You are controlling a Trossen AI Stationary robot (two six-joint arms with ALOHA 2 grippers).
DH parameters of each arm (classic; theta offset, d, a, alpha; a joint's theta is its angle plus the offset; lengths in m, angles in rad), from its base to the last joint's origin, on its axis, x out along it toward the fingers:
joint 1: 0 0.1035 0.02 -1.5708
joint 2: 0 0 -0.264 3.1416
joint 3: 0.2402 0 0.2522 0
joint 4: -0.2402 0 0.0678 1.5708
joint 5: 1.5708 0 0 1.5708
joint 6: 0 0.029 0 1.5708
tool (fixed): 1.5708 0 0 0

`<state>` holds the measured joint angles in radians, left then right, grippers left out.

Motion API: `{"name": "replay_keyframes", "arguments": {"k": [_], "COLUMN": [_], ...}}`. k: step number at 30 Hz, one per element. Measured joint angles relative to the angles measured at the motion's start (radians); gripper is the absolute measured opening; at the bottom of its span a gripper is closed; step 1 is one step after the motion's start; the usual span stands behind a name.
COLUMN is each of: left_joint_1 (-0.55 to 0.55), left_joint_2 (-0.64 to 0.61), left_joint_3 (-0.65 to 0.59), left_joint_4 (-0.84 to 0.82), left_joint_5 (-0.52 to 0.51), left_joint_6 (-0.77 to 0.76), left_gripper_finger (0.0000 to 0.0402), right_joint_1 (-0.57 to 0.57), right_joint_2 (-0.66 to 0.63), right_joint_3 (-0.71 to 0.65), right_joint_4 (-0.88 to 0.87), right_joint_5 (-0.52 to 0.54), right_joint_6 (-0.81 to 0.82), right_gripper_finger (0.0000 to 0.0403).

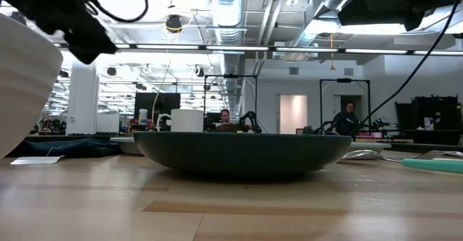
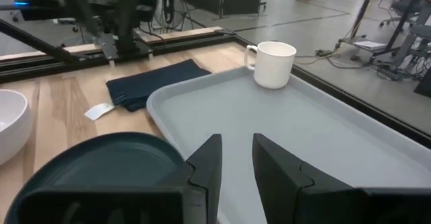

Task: Set up tray
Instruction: Put the black plate on the gray serving tray to the bottom right of the white mug

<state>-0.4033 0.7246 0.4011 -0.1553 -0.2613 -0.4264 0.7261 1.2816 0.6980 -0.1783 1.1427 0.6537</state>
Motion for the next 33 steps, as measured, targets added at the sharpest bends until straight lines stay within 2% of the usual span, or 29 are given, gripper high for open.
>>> {"name": "replay_keyframes", "arguments": {"k": [6,8,9,13,15,24,27,33], "left_joint_1": [-0.176,-0.216,-0.231,-0.275,-0.286,-0.299,-0.299,-0.298], "left_joint_2": [0.095,0.126,0.138,0.176,0.181,0.185,0.185,0.185], "left_joint_3": [0.000,0.000,0.000,0.000,0.000,0.001,0.001,0.001], "left_joint_4": [0.044,0.062,0.074,0.116,0.127,0.131,0.131,0.129], "left_joint_5": [-0.047,-0.059,-0.062,-0.065,-0.070,-0.105,-0.102,-0.086], "left_joint_6": [-0.053,-0.062,-0.064,-0.065,-0.065,-0.065,-0.064,-0.055], "left_gripper_finger": [0.0171,0.0171,0.0171,0.0171,0.0171,0.0171,0.0171,0.0171], "right_joint_1": [-0.001,-0.010,-0.022,-0.121,-0.178,-0.367,-0.382,-0.382], "right_joint_2": [0.000,0.000,0.000,0.016,0.049,0.180,0.221,0.292], "right_joint_3": [0.000,0.000,0.000,0.001,0.002,0.059,0.075,0.096], "right_joint_4": [0.001,0.017,0.034,0.130,0.175,0.103,0.100,0.099], "right_joint_5": [-0.001,-0.035,-0.087,-0.415,-0.516,-0.815,-0.877,-0.934], "right_joint_6": [0.000,0.001,0.000,-0.041,-0.054,0.000,-0.006,-0.008], "right_gripper_finger": [0.0076,0.0076,0.0076,0.0076,0.0076,0.0076,0.0076,0.0076]}}
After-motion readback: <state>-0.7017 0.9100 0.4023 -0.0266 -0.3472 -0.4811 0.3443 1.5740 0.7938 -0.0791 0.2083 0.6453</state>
